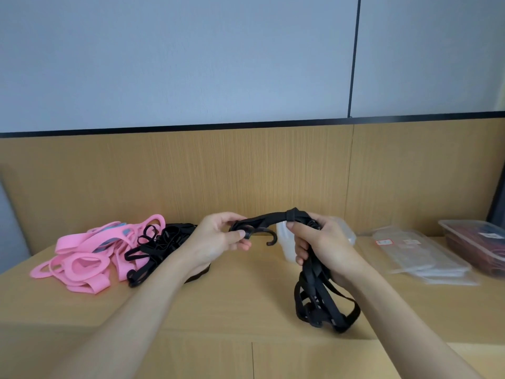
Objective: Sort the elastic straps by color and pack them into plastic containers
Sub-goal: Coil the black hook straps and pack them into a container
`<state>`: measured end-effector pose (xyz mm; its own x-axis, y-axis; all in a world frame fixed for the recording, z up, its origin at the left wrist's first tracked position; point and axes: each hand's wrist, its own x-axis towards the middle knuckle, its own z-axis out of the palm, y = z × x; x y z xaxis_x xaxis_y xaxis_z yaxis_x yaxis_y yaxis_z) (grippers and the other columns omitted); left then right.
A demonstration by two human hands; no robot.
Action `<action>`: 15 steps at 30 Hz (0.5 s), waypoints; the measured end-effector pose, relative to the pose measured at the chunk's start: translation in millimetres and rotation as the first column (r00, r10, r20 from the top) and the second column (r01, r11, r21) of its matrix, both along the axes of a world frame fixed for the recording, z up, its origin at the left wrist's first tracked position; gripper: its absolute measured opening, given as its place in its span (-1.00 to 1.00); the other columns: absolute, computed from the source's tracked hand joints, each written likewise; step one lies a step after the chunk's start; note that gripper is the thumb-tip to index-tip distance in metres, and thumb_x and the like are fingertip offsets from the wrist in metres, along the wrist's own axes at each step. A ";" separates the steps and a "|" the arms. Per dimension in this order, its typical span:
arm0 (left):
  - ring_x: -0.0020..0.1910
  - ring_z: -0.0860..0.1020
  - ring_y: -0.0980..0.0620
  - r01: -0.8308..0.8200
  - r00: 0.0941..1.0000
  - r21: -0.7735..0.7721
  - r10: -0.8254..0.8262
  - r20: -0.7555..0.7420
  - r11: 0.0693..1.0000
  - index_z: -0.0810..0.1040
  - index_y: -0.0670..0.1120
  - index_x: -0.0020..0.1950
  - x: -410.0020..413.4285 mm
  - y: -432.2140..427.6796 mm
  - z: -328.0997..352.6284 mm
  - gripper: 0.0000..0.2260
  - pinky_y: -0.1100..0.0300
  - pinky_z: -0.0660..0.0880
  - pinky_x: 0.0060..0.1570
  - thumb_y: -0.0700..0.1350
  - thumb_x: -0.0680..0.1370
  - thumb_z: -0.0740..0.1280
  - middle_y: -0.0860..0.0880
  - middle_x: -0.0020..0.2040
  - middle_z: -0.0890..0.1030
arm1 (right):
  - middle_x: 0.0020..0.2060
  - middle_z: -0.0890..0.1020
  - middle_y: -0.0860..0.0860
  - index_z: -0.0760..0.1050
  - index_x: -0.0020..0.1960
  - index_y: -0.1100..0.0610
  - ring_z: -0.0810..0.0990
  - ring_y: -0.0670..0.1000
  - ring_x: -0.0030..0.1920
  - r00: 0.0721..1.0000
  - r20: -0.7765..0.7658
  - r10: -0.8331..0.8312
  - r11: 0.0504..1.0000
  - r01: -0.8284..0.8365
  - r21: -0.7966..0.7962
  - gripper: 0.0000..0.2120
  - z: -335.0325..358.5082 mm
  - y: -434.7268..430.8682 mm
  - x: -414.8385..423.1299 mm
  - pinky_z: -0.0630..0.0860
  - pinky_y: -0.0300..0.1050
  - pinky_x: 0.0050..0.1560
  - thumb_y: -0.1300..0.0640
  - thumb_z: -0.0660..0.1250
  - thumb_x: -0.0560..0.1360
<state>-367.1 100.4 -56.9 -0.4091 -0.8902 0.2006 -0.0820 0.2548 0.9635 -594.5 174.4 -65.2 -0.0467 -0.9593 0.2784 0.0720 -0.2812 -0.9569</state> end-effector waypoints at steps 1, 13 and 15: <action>-0.04 0.72 -0.14 -0.009 0.999 0.016 0.010 -0.046 1.000 0.61 -0.17 0.19 0.5 0.1 -0.1 -0.78 0.17 0.64 0.02 -0.38 0.59 0.35 -0.22 0.19 0.61 | -0.43 0.32 0.08 0.48 -0.15 0.16 0.33 0.05 -0.46 1.000 0.000 -0.007 1.000 0.007 0.002 -0.82 -1.1 -0.8 -1.0 0.42 -0.07 -0.42 0.18 0.47 0.53; 0.20 0.65 -0.22 0.211 0.715 0.279 0.047 -0.698 0.937 0.46 -0.37 0.30 -1.1 -1.6 7.0 -0.66 0.12 0.64 0.05 -0.51 0.55 0.14 -0.32 0.17 0.65 | -0.38 0.33 0.03 0.52 -0.07 0.25 0.33 -0.03 -0.42 0.997 0.050 0.055 0.995 -0.059 0.081 -0.93 -15.9 -0.6 -5.7 0.34 -0.17 -0.44 0.28 0.37 0.46; 0.19 0.65 -0.23 0.300 0.712 0.249 -0.042 -0.701 0.921 0.49 -0.37 0.29 0.2 4.7 9.7 -0.63 0.14 0.64 0.04 -0.49 0.50 0.17 -0.32 0.18 0.65 | -0.38 0.33 0.05 0.49 -0.20 0.20 0.33 -0.01 -0.42 0.999 0.033 0.028 0.995 -0.031 0.099 -0.86 -16.8 -1.4 -6.3 0.35 -0.15 -0.44 0.35 0.33 0.51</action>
<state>-367.0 105.2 -47.2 -0.4311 -0.8801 0.1988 0.6299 -0.1358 0.7647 -600.9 172.9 -81.9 -0.0250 -0.9832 0.1808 0.1095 -0.1824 -0.9771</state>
